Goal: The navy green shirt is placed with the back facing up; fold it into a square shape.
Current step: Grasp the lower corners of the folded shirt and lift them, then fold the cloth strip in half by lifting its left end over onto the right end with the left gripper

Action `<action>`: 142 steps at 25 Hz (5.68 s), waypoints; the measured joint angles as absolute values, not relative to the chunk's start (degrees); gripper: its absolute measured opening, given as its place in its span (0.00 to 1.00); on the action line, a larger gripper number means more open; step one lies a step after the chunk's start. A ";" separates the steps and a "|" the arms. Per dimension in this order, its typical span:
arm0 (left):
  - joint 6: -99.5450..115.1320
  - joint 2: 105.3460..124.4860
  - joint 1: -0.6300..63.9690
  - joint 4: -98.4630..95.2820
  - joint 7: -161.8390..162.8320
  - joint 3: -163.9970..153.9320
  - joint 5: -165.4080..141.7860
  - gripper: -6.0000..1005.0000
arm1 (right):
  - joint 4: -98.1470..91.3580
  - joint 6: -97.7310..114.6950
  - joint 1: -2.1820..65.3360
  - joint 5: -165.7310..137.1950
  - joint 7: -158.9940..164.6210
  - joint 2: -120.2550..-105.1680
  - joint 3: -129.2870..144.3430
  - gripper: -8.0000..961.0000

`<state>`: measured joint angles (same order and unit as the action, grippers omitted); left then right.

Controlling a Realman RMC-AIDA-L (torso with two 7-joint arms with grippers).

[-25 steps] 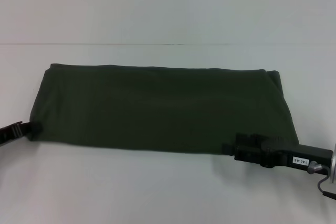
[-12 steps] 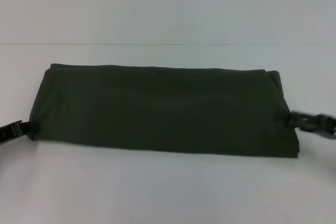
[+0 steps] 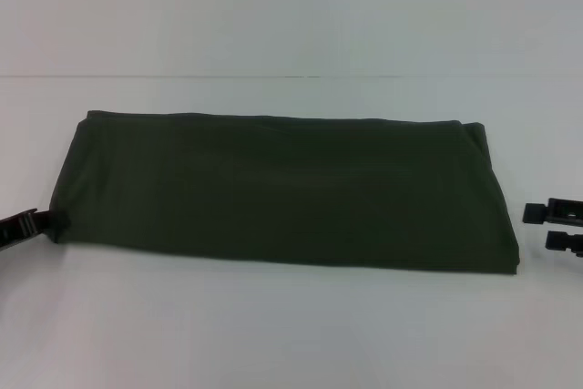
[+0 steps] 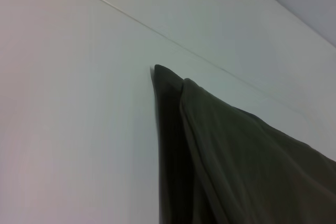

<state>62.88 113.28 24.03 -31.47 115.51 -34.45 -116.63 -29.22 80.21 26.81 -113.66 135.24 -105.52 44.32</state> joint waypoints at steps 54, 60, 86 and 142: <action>76.80 111.19 22.83 -36.72 124.23 -32.41 -121.27 0.05 | -29.71 80.29 30.29 -125.03 134.24 -106.84 44.64 0.02; 87.43 110.41 21.22 -39.20 127.54 -26.52 -127.26 0.05 | -29.97 85.37 29.65 -128.29 132.32 -105.98 44.47 0.02; 108.92 109.58 18.13 -42.16 126.19 -20.39 -144.06 0.06 | -36.98 97.92 28.30 -137.46 127.70 -106.64 39.34 0.02; 99.72 107.76 25.15 -33.66 134.29 -10.74 -147.97 0.68 | -28.78 91.14 32.23 -123.63 53.70 -120.11 35.06 0.84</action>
